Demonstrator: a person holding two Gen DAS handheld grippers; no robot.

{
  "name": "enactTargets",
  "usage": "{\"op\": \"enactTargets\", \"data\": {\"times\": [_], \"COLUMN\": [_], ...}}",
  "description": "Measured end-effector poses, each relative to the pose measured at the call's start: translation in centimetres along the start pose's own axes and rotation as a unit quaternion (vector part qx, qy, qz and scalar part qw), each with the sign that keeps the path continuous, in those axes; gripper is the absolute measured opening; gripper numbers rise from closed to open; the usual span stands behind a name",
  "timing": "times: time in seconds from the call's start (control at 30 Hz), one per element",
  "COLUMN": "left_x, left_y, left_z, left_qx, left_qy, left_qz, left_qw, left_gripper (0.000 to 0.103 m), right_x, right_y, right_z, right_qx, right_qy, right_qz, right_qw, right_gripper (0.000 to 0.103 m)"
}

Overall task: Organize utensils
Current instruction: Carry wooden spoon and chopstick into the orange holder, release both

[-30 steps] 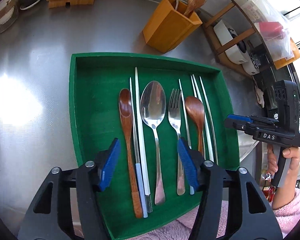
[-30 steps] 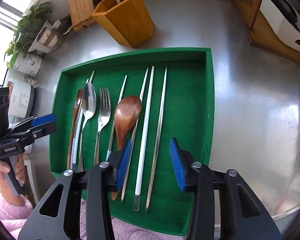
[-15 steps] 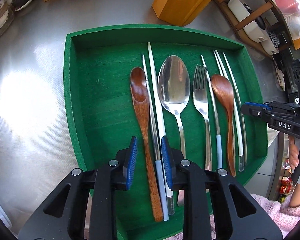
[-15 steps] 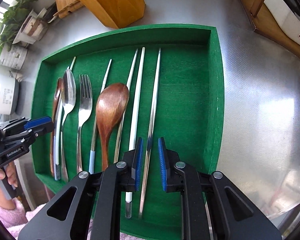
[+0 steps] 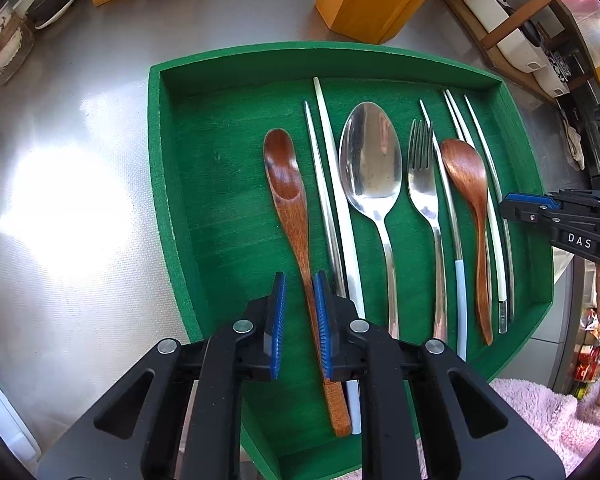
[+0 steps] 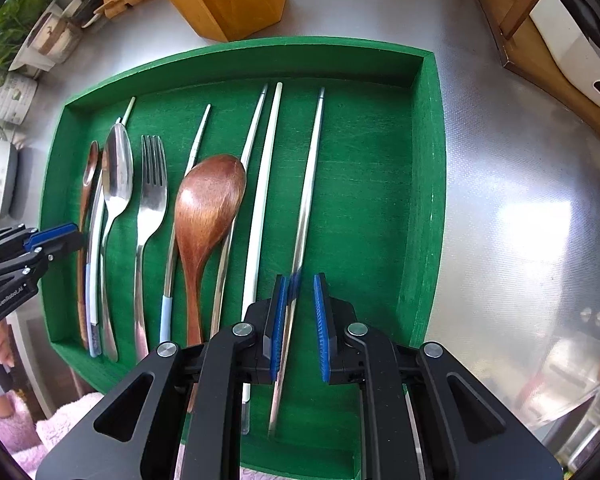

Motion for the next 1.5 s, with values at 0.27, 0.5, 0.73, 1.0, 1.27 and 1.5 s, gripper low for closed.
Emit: {"op": "enactTargets", "data": {"times": [0.27, 0.5, 0.73, 1.0, 1.27, 1.5], "left_x": [0.2, 0.3, 0.3, 1.0, 3.9, 7.5], "left_y": [-1.2, -0.1, 0.2, -2.0, -4.1, -3.8], "left_z": [-0.4, -0.2, 1.1, 5.9, 9.3, 12.0], "left_qx": [0.036, 0.021, -0.020, -0.027, -0.022, -0.011], "left_qy": [0.023, 0.018, -0.013, -0.136, -0.253, -0.338], "left_qz": [-0.021, -0.005, 0.008, -0.034, -0.064, -0.047], "left_qw": [0.9989, 0.9996, 0.9997, 0.9897, 0.9650, 0.9400], "left_gripper": [0.017, 0.004, 0.003, 0.003, 0.003, 0.004], "right_x": [0.5, 1.0, 1.0, 0.0, 0.9, 4.5], "right_y": [2.6, 3.1, 2.2, 0.4, 0.2, 1.1], "right_z": [-0.3, -0.6, 0.2, 4.6, 8.1, 13.3], "right_qx": [-0.053, -0.031, 0.019, 0.085, 0.109, 0.129], "right_qy": [0.012, 0.027, 0.031, -0.041, -0.172, -0.335], "right_qz": [0.032, 0.027, 0.018, 0.008, 0.044, 0.050], "right_qw": [0.998, 0.999, 0.999, 0.995, 0.978, 0.932], "right_gripper": [0.016, 0.005, 0.005, 0.005, 0.005, 0.005]}}
Point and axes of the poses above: each gripper's, at about its wrist camera, not at the fingertips, and z roughly against the way its jaws point, y to its left, x to its top, the point moved 5 cm from there along -z, roughly the way its jaws point, and after that the axes turned 7 degrees about -z, right-handed, at the moved point
